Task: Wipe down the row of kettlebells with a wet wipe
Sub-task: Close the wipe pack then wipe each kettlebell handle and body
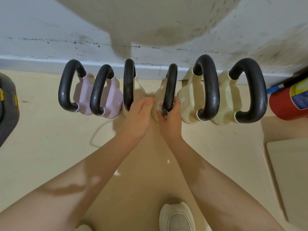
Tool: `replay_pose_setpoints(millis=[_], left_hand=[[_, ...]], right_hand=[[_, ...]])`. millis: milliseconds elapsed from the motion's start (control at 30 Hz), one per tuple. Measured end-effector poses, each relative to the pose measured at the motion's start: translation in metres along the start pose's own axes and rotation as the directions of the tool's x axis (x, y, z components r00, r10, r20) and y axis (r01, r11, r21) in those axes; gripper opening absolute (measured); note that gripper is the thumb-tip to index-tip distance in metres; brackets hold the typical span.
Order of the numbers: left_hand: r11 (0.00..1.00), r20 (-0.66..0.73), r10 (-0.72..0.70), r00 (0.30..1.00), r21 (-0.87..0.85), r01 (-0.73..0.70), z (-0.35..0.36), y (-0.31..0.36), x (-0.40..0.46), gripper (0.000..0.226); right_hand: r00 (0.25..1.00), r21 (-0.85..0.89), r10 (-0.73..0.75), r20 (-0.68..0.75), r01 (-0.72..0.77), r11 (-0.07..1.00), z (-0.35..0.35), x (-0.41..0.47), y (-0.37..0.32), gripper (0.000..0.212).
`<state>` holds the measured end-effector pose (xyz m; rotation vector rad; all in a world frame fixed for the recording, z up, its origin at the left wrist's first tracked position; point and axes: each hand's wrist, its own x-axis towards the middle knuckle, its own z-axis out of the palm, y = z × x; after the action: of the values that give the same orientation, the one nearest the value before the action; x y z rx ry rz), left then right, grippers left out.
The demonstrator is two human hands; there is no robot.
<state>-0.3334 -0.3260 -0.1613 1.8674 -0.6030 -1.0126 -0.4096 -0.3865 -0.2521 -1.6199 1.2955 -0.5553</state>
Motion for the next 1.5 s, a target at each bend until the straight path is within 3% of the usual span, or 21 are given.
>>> replay_pose_setpoints(millis=[100,300,400,533,633,733,833,967,1033,1100,1167,1267,1400,1500], left_hand=[[1.000,0.000,-0.018,1.000,-0.010,0.017,0.000,-0.005,0.003,0.027],[0.999,-0.032,-0.043,0.999,-0.028,0.042,0.006,-0.011,0.006,0.033],[0.998,-0.020,-0.026,0.999,-0.062,0.025,0.007,-0.008,0.002,0.031],[0.992,0.019,0.016,1.000,-0.124,-0.014,0.011,0.002,0.002,0.031],[0.990,0.005,0.093,0.996,-0.105,-0.092,0.018,0.011,-0.001,0.025],[0.983,-0.030,0.182,0.983,0.015,-0.181,0.027,0.018,-0.003,0.030],[0.963,-0.012,0.257,0.966,0.081,-0.255,0.040,0.024,0.000,0.031],[0.952,0.094,0.254,0.963,0.154,-0.266,0.068,0.048,0.010,0.032],[0.959,0.141,0.188,0.972,0.189,-0.213,0.084,0.062,0.022,0.040],[0.962,0.174,0.099,0.980,0.234,-0.139,0.095,0.073,0.035,0.049],[0.964,0.182,0.012,0.983,0.259,-0.060,0.102,0.083,0.047,0.053],[0.970,0.139,-0.110,0.984,0.232,0.075,0.109,0.090,0.062,0.050],[0.987,0.227,-0.146,0.963,0.097,0.127,0.113,0.088,0.074,0.032],[0.991,0.270,-0.133,0.954,0.035,0.128,0.113,0.084,0.075,0.026]], right_hand=[[0.998,-0.010,-0.062,0.015,0.062,0.998,-0.002,0.003,-0.003,0.051],[0.991,-0.062,0.043,-0.129,-0.051,0.997,-0.023,0.029,-0.069,0.021],[0.974,-0.035,0.029,-0.226,-0.038,0.999,-0.058,0.050,-0.112,0.032],[0.992,0.016,-0.074,-0.103,0.076,0.997,-0.078,0.046,-0.137,0.037],[0.999,0.068,-0.038,-0.012,0.039,0.997,-0.075,0.030,-0.125,0.034],[0.995,0.181,0.028,-0.094,-0.011,0.983,-0.082,0.018,-0.106,0.022],[0.983,-0.081,-0.051,-0.176,0.037,0.996,-0.108,0.011,-0.093,0.034],[0.946,0.166,0.029,-0.322,0.026,0.986,-0.147,0.019,-0.086,0.035],[0.917,0.319,0.164,-0.363,-0.042,0.947,-0.159,0.030,-0.083,0.027],[0.899,0.509,0.301,-0.317,-0.107,0.854,-0.168,0.044,-0.081,0.032],[0.901,0.597,0.338,-0.272,-0.118,0.794,-0.172,0.057,-0.076,0.032],[0.909,0.566,0.335,-0.248,-0.144,0.812,-0.177,0.070,-0.075,0.024],[0.886,0.514,0.408,-0.222,-0.249,0.821,-0.189,0.082,-0.071,0.026],[0.938,0.229,0.246,-0.243,-0.191,0.954,-0.190,0.087,-0.061,0.027]])
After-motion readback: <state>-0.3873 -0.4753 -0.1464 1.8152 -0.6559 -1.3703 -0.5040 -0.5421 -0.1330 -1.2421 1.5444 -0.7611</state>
